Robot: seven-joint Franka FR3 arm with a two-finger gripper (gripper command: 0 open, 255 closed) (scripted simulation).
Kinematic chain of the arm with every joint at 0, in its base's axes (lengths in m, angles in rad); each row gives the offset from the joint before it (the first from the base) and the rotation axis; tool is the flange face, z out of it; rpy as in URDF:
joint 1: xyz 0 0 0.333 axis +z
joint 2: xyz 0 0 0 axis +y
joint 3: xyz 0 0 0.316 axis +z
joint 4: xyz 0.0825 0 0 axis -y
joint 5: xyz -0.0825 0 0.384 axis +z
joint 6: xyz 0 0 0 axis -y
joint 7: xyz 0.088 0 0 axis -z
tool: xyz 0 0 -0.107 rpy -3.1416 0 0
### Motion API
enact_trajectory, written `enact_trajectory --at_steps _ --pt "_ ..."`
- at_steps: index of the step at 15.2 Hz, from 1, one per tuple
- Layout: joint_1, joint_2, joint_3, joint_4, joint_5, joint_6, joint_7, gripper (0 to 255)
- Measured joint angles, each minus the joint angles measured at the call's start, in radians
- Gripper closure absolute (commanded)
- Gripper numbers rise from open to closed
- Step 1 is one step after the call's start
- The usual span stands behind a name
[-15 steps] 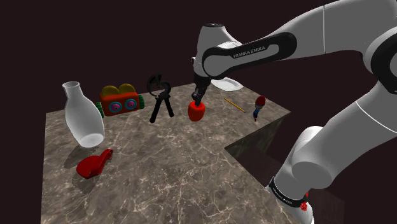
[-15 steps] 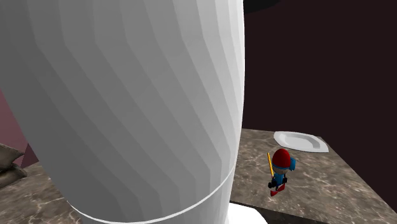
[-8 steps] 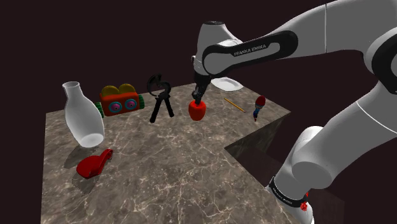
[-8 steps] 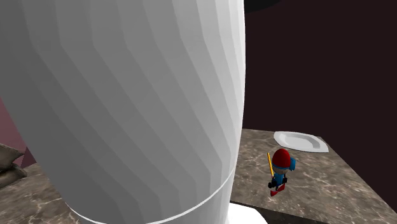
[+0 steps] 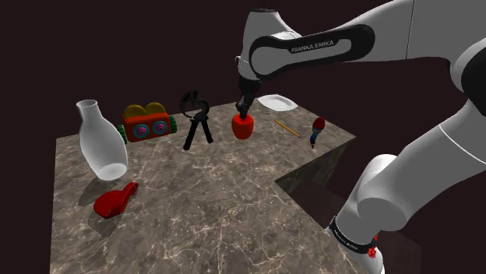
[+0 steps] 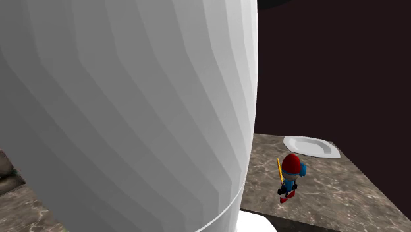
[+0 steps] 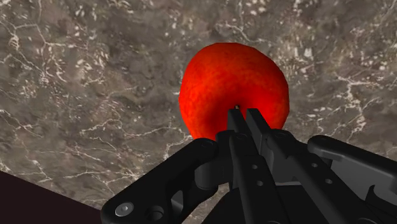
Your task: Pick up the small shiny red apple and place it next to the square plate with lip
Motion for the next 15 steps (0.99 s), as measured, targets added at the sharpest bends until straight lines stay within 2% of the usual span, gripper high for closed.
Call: enact_trajectory --at_steps 15 --pt "0.000 -0.012 -0.002 0.192 0.006 -0.204 -0.019 255"
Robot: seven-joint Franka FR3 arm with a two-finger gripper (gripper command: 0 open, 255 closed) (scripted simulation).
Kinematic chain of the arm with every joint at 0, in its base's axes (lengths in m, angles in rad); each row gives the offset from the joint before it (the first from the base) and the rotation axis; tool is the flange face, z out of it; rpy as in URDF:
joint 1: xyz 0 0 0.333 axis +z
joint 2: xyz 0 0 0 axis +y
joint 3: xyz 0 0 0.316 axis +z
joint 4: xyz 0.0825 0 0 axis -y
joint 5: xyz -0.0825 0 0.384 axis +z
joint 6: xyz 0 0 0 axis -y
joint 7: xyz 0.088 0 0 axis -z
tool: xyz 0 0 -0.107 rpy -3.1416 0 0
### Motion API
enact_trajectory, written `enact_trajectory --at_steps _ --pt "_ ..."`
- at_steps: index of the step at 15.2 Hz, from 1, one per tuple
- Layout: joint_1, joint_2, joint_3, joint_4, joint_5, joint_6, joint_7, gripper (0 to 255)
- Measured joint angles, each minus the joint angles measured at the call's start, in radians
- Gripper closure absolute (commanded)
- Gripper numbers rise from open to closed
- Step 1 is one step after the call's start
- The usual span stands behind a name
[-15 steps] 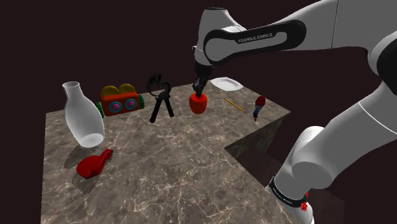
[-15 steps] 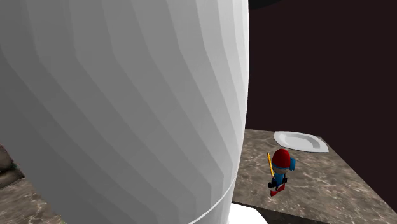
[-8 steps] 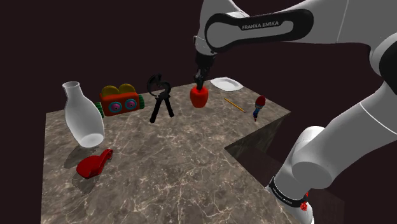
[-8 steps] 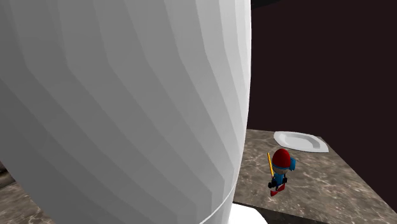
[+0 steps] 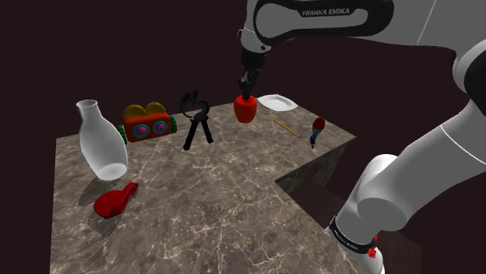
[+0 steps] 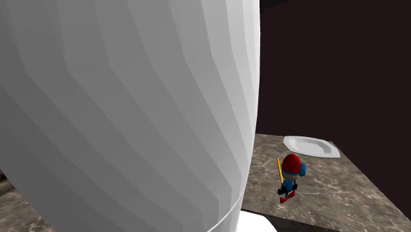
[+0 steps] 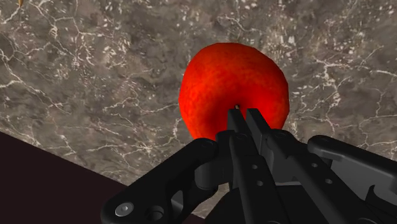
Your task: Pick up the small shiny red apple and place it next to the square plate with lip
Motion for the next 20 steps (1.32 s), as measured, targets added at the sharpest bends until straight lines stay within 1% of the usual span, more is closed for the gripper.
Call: enact_trajectory --at_steps 9,11,13,20 --pt "0.002 0.019 0.004 0.137 0.002 -0.118 -0.003 255" --pt "-0.008 0.033 -0.013 0.152 0.001 -0.117 -0.029 255" --pt "-0.021 0.072 -0.038 0.170 -0.001 -0.094 -0.064 255" --pt "-0.075 0.228 -0.125 0.287 0.011 -0.047 -0.205 255"
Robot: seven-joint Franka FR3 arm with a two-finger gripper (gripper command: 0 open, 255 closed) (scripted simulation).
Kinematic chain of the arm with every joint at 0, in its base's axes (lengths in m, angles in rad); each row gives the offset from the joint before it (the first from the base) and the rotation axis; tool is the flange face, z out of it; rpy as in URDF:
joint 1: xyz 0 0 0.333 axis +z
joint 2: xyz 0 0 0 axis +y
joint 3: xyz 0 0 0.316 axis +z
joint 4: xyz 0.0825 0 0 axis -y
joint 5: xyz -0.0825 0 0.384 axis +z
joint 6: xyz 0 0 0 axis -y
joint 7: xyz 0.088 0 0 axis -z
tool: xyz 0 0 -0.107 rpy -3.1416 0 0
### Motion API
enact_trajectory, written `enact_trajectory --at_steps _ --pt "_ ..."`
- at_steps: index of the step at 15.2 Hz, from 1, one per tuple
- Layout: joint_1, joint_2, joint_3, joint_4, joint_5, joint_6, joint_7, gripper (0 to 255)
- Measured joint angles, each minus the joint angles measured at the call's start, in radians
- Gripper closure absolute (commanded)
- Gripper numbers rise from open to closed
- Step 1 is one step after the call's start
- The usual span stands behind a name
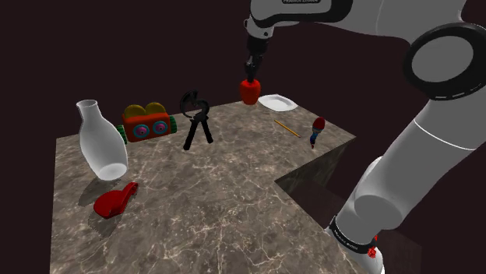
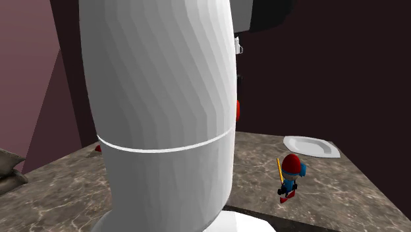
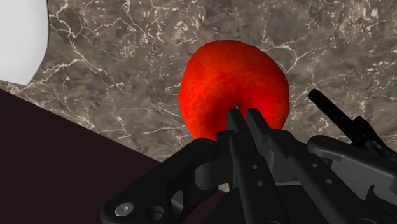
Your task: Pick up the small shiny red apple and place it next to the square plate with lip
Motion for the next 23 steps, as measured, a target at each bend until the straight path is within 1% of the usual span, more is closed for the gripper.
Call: enact_trajectory --at_steps 2,7,12,13,16,17,18,20,23 --pt "-0.016 0.048 -0.021 0.032 0.009 0.018 -0.037 255" --pt "-0.067 0.187 -0.070 0.161 0.046 0.031 -0.141 255" --pt "-0.125 0.357 -0.099 0.347 0.095 0.014 -0.228 255" --pt "-0.143 0.407 -0.104 0.413 0.109 -0.003 -0.249 255" --pt "-0.190 0.525 -0.112 0.559 0.142 -0.033 -0.295 255" --pt "-0.200 0.552 -0.112 0.586 0.148 -0.034 -0.303 255" --pt "-0.207 0.571 -0.112 0.604 0.152 -0.033 -0.309 255" --pt "-0.210 0.585 -0.111 0.601 0.155 -0.016 -0.312 255" --pt "-0.207 0.572 -0.112 0.539 0.154 0.033 -0.316 255"
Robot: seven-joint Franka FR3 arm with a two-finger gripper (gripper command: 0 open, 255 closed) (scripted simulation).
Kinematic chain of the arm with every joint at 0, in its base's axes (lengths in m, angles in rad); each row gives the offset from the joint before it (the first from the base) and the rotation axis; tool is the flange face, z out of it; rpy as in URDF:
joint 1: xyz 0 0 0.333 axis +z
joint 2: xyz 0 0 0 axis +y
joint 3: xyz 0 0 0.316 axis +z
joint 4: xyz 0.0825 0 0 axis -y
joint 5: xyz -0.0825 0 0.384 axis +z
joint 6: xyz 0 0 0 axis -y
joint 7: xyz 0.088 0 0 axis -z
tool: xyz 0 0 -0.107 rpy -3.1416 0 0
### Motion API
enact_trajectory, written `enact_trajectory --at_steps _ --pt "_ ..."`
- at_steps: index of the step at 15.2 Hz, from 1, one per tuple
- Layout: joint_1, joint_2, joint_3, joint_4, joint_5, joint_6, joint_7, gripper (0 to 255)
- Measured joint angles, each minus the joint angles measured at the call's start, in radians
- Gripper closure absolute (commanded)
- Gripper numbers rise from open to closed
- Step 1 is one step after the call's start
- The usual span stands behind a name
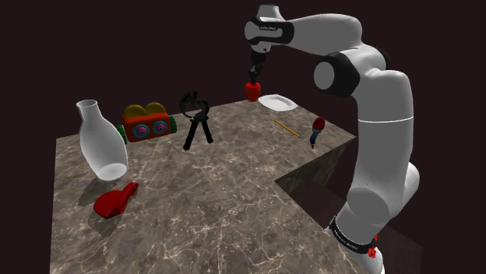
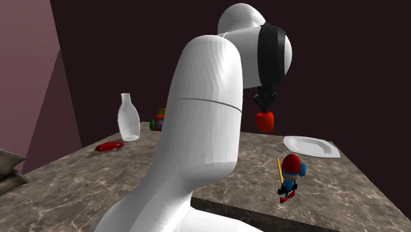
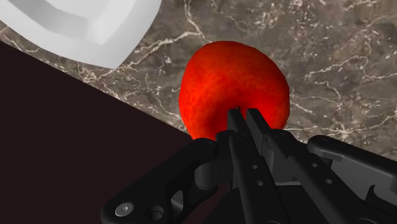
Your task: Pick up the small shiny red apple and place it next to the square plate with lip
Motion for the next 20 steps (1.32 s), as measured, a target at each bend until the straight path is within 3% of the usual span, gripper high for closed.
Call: enact_trajectory --at_steps 9,15,16,20 --pt "0.008 -0.005 0.002 -0.124 0.000 0.119 -0.001 255" --pt "0.008 -0.001 0.002 -0.127 0.001 0.126 -0.002 255" --pt "0.008 -0.001 0.002 -0.127 0.001 0.126 -0.002 0" --pt "0.008 -0.002 0.002 -0.127 0.001 0.126 -0.002 0"
